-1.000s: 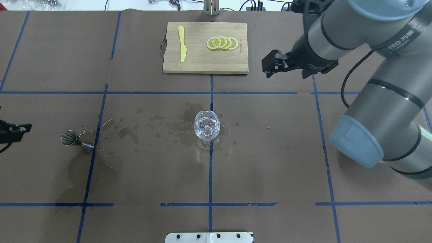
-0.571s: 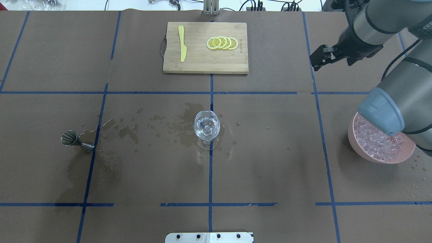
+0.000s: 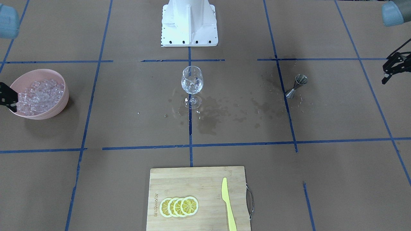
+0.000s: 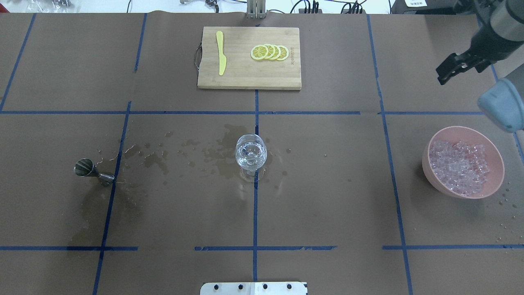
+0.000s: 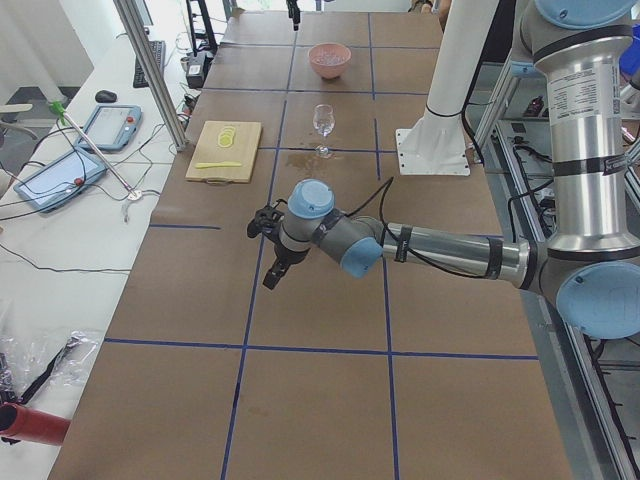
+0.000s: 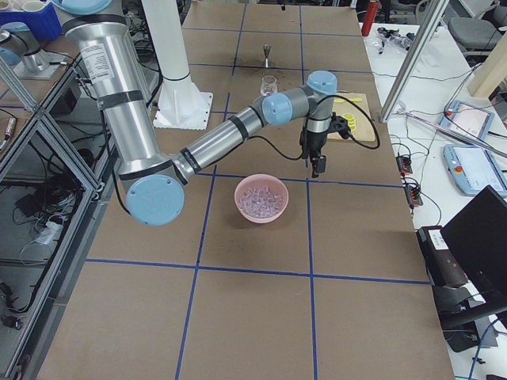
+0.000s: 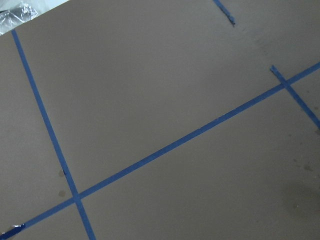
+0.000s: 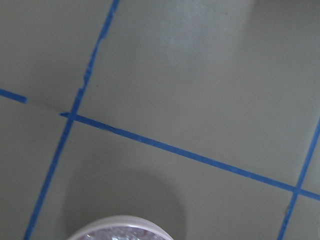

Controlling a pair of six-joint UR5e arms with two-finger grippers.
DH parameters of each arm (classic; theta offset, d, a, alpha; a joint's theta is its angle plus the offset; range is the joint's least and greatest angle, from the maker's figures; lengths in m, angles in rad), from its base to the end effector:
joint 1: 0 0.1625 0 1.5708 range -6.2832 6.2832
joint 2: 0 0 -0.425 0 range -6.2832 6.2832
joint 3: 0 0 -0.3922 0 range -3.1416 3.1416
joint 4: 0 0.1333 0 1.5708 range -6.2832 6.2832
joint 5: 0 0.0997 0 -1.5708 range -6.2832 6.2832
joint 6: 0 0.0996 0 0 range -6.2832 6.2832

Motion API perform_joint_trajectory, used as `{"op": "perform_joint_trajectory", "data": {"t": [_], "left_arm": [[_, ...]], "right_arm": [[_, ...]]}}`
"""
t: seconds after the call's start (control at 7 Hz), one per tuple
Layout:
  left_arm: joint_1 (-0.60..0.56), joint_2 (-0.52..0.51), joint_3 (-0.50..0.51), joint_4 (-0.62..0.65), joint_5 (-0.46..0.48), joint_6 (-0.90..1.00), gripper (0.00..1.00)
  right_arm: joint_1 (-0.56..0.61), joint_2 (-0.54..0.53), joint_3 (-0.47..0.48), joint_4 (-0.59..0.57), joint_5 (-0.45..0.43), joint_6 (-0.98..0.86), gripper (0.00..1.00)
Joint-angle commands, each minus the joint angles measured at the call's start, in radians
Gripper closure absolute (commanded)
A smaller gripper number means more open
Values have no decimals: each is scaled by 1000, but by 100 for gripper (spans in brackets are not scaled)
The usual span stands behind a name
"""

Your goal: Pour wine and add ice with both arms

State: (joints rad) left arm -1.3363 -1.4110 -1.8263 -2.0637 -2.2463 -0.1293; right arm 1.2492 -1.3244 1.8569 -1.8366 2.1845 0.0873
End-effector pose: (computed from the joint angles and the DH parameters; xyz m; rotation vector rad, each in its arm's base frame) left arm 0.0352 -0.4531 0.5539 0.4388 0.7488 0.2972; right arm -0.1047 -0.5545 0.4278 0.1295 -0.6522 -0.3075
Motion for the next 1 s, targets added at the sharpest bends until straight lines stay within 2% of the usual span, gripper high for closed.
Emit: {"op": "perform_joint_trajectory", "data": {"t": [0.0,0.14,0.29,0.43,0.57,0.71,0.86], "left_arm": [[-46,1,15,126,-24,37,0],[-67,15,15,163,-62,42,0],[-84,21,21,183,-103,43,0],[-95,23,31,188,-104,43,0],[-101,30,63,188,-105,43,0],[-128,29,73,197,-105,43,0],[-170,9,70,273,-102,45,0]], "right_arm": [[131,-138,-15,6,125,-135,0],[150,-183,-28,41,145,-127,0],[147,-170,-98,113,144,-127,0],[156,-159,-179,258,146,-126,0],[226,-154,-285,351,176,-110,0],[257,-157,-309,353,223,-104,0],[275,-165,-308,353,227,-91,0]]}}
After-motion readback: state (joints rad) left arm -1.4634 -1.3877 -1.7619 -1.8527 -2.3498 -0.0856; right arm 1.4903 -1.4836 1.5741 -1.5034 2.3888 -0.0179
